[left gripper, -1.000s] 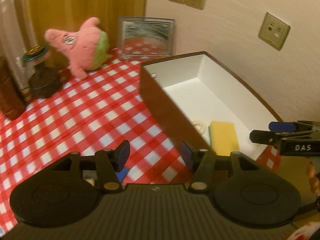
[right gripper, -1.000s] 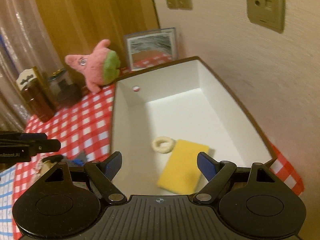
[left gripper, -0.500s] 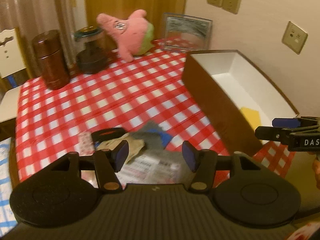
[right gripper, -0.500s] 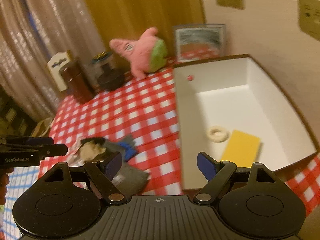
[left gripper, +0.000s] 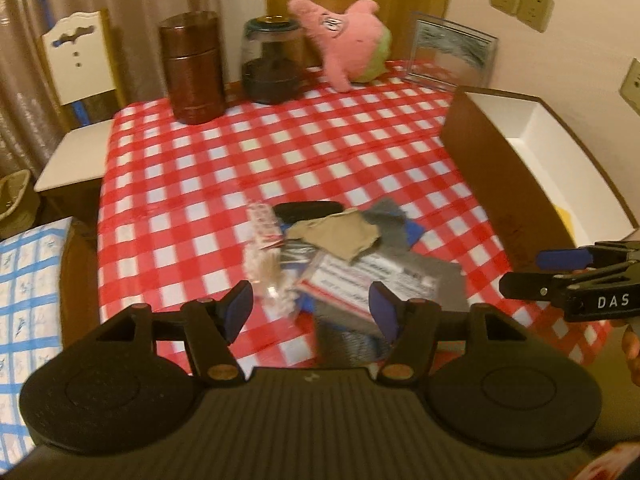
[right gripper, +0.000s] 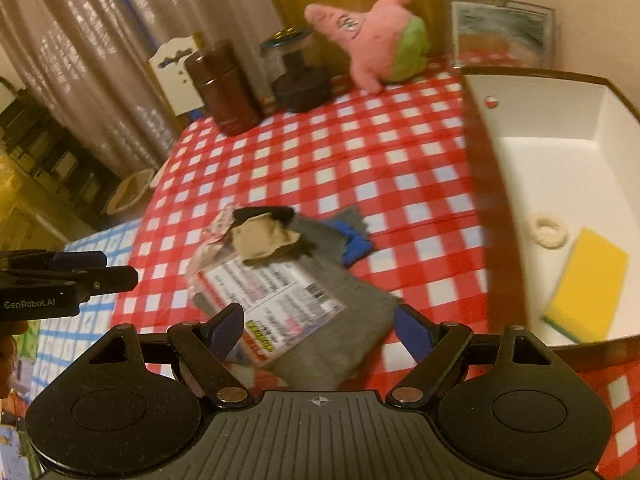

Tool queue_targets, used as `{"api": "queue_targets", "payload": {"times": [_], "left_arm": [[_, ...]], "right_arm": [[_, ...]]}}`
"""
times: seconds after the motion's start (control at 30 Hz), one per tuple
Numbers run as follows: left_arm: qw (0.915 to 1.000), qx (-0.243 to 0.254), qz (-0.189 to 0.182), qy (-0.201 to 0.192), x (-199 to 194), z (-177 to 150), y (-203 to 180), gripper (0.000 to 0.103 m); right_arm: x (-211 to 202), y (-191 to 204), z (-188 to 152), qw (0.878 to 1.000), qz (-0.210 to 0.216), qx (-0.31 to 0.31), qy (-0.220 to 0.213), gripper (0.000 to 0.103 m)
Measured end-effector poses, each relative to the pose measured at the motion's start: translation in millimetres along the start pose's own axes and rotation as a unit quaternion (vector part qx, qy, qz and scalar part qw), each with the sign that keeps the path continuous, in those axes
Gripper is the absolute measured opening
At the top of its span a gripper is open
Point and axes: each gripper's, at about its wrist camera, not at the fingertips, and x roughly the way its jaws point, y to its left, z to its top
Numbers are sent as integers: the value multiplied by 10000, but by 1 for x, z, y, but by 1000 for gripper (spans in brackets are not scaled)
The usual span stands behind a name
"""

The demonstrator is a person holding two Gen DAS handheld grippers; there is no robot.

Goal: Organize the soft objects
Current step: 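Move both open grippers back over the remaining pile, then grasp the beige cloth with the right gripper while the left gripper grasps the red-white packet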

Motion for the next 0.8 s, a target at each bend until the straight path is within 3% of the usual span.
{"api": "queue_targets", "payload": {"times": [0.1, 0.37, 0.57, 0.8], "left_arm": [[9998, -5, 201, -65, -2, -6, 7, 74], [9987, -153, 487, 22, 5, -11, 24, 76], [9992, -126, 366, 90, 18, -8, 30, 75], [9993, -145, 307, 184, 42, -1, 37, 72]], "right_arm": [[9, 8, 1, 9999, -87, -63, 62, 82], [33, 13, 7, 9995, 64, 248, 173, 82], [50, 26, 12, 9999, 26, -152, -38, 82], [76, 33, 26, 9993, 8, -362, 23, 82]]}}
